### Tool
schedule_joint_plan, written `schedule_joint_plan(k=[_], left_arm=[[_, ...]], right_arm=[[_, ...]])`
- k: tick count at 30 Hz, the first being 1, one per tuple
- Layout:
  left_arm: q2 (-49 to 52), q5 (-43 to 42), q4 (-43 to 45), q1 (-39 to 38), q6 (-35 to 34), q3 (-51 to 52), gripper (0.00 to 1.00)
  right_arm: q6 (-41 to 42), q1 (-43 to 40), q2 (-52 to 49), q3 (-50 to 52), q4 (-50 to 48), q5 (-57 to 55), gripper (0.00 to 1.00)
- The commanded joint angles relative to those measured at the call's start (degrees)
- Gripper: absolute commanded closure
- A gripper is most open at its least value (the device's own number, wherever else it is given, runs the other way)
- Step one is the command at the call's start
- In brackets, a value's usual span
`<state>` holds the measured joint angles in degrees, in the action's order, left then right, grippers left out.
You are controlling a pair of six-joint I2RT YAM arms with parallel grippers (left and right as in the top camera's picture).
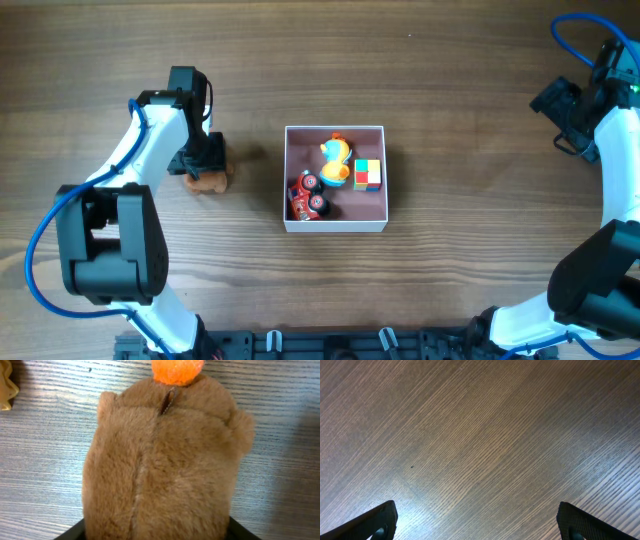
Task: Pack container
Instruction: 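Lower the left gripper onto the brown plush and grasp it, then lift the plush with the left gripper and drop it into the box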
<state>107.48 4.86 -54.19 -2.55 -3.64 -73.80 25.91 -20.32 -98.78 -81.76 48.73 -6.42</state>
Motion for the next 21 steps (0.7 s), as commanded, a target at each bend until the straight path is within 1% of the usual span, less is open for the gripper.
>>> schedule_joint_plan(k=[1,2,5,6,8,9,12,14,17,21], left_arm=[[0.92,-1.36,-0.04,0.09,0.44,0.00,0.46],[0.79,-1.36,-0.70,0.09,0.44,-0.81,0.58],[-0.52,-1.99,-4.33,0.04,0.39,-5.25,0.75],[-1.25,-2.56,-5.31,0.04,0.39,-6.80,0.77],[-2.97,-4.52,-6.10,0.04,0.22,-8.76,0.76],[-4.44,-6.64,-6.27,0.04,0.22,-9.55,0.73],[-8.46,-11.85,-6.29,-0.11,0.22,-10.75,0.70],[-12.74,-14.73,-6.27,-1.68,0.22,-10.99,0.69],[-18.29,-17.38,-5.97,-6.93,0.22,-10.99,0.67],[-22.05,-17.51,-0.72,-20.11,0.22,-10.99,0.64]], right_arm=[[1.05,0.20,-0.39,0.15,-0.13,0.04,0.00],[1.05,0.20,-0.39,0.15,-0.13,0.04,0.00],[1.05,0.20,-0.39,0.15,-0.13,0.04,0.00],[1.07,0.20,-0.39,0.15,-0.13,0.04,0.00],[1.07,0.20,-0.39,0.15,-0.13,0.04,0.00],[1.07,0.20,-0.39,0.15,-0.13,0.07,0.00],[1.09,0.20,-0.39,0.15,-0.13,0.07,0.00],[1.07,0.20,-0.39,0.15,-0.13,0.04,0.00],[1.07,0.20,-0.39,0.15,-0.15,0.07,0.00],[1.07,0.20,-0.39,0.15,-0.13,0.04,0.00]])
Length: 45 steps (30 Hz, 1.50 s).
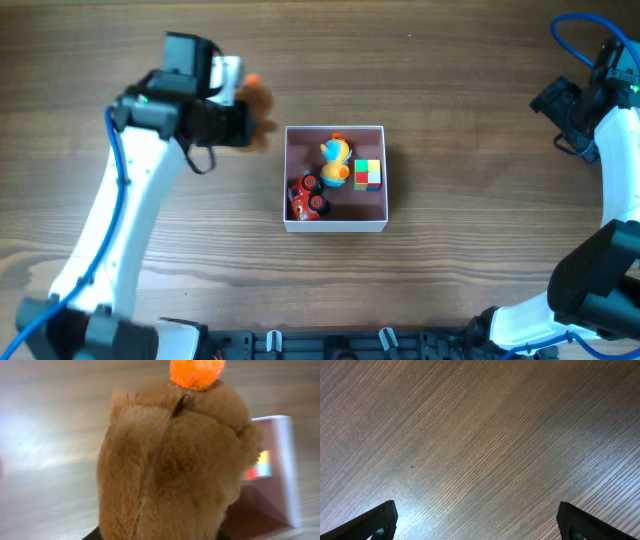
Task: Pack container
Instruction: 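Lift the plush with the left gripper and drop it into the box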
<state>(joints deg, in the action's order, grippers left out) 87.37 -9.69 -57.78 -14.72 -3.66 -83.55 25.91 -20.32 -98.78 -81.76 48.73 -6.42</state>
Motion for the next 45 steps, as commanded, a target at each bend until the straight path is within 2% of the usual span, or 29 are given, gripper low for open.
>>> schedule_joint_plan(k=[1,4,8,12,16,22,24,25,27,34,37,43,45], left_arm=[[-1.92,-2.95,5.11,-11.47,0.24,-1.22,0.62],[-0.72,-2.91,10.34,-18.75,0.24,-1.22,0.57],[2.67,-1.53,12.81,-24.15,0.26,-1.20,0.56],[7.19,-1.01,11.47,-24.76,0.24,-1.20,0.57],[11.04,-1.01,10.86,-24.76,0.24,-1.20,0.45],[11.43,1.25,10.40,-24.74,0.24,-1.20,0.41],[11.43,1.66,9.53,-24.76,0.24,-1.20,0.32],[11.43,1.64,8.87,-24.76,0.24,-1.20,0.30],[11.43,1.64,8.26,-24.76,0.24,-1.20,0.00],[11.43,2.12,7.98,-24.72,0.20,-1.20,0.00],[10.45,6.27,9.99,-23.69,-4.24,-1.22,0.00],[1.62,23.15,8.87,-14.40,-21.75,-1.22,0.00],[-0.83,22.49,7.61,-9.73,-24.06,-1.22,0.00]], right_arm=[[1.07,0.20,-0.39,0.15,-0.15,0.04,0.00],[1.07,0.20,-0.39,0.13,-0.13,0.04,0.00],[1.05,0.20,-0.39,0.15,-0.15,0.04,0.00],[1.07,0.20,-0.39,0.15,-0.15,0.04,0.00],[1.05,0.20,-0.39,0.15,-0.13,0.04,0.00],[1.07,0.20,-0.39,0.15,-0.13,0.04,0.00],[1.07,0.20,-0.39,0.15,-0.15,0.04,0.00],[1.05,0.20,-0.39,0.15,-0.13,0.04,0.00],[1.07,0.20,-0.39,0.15,-0.13,0.07,0.00],[1.07,0.20,-0.39,0.15,-0.13,0.04,0.00],[1.07,0.20,-0.39,0.15,-0.13,0.04,0.00],[1.07,0.20,-0.39,0.15,-0.13,0.04,0.00],[1.05,0.20,-0.39,0.15,-0.13,0.04,0.00]])
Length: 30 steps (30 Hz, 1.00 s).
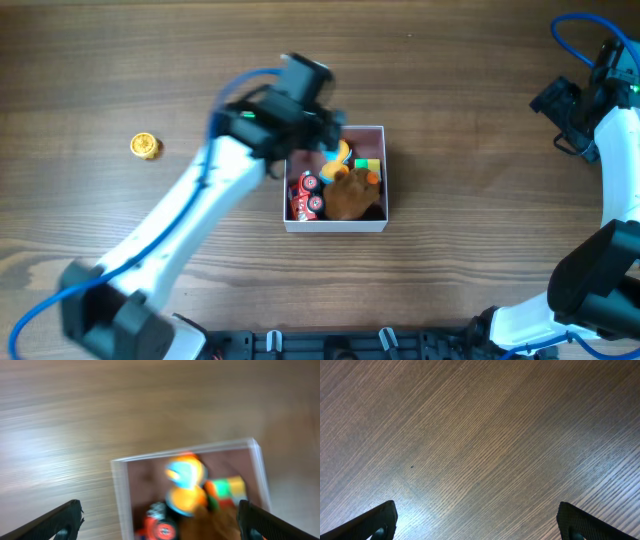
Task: Pack container
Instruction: 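Lift the plush with the left gripper and drop it into the box, then move the left gripper over the yellow round toy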
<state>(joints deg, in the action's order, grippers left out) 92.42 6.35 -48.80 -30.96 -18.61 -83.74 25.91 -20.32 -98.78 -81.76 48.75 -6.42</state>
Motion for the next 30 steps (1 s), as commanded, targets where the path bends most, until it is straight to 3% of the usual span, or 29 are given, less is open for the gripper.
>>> schedule_joint_plan(k=[1,7,10,14,27,30], left_arm=[[-6.56,4.33,-2.80,8.81,-9.05,-1.03,0.00],[-5.22,8.35,-13.00,21.22,-8.83,-1.01,0.00],[-2.84,6.71,-11.89,28.28,-8.20,-1.01,0.00],[2.23,6.75,-4.20,36.02,-8.22,-1.01,0.00],[18.86,5.29,-0.72,38.88,-9.40,-1.01,0.00],[20.46,5.49,0.17,39.50,-15.08,-1.01,0.00]], right_arm=[[1.09,0.20,-0.39,0.15,-0.15,0.04,0.00],[1.07,0.20,-0.39,0.15,-0.15,0.07,0.00],[1.05,0.20,-0.39,0.15,-0.15,0.04,0.00],[1.07,0.20,-0.39,0.15,-0.17,0.04,0.00],[1.05,0.20,-0.39,0.15,-0.15,0.04,0.00],[1.07,0.20,-0.39,0.15,-0.17,0.04,0.00]])
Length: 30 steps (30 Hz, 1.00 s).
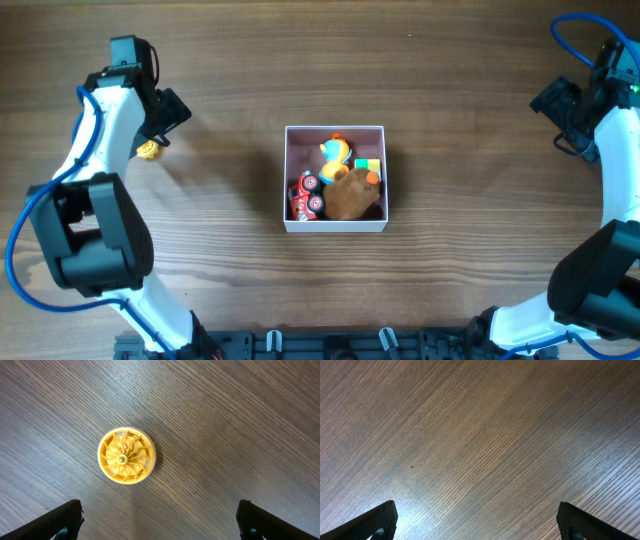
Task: Pack container
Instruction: 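Move the left gripper over the yellow round toy, then lower the left gripper onto the yellow round toy and grasp it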
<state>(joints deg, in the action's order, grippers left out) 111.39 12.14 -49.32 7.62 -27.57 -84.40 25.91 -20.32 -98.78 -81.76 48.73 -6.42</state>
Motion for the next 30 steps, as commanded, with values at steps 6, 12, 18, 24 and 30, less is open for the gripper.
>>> schedule_joint_plan(k=[6,12,18,24,30], left_arm=[[2.01,-0.72,1.03,3.06,-8.39,-0.31,0.00],[2.01,-5.68,8.44,5.27,19.04,-0.24,0.00],[2.01,-5.66,8.24,5.46,30.23,-0.04,0.00],[2.03,-5.44,12.26,5.79,33.22,4.31,0.00],[2.10,-5.49,13.84,8.44,33.33,5.44,0.00]], right_arm=[[1.07,0.20,-0.39,0.15,-0.15,0.04,0.00],[1.05,0.20,-0.39,0.15,-0.13,0.04,0.00],[1.09,0.20,-0.39,0.15,-0.13,0.04,0.00],[1.07,0.20,-0.39,0.15,-0.13,0.04,0.00],[1.05,0.20,-0.39,0.15,-0.13,0.04,0.00]])
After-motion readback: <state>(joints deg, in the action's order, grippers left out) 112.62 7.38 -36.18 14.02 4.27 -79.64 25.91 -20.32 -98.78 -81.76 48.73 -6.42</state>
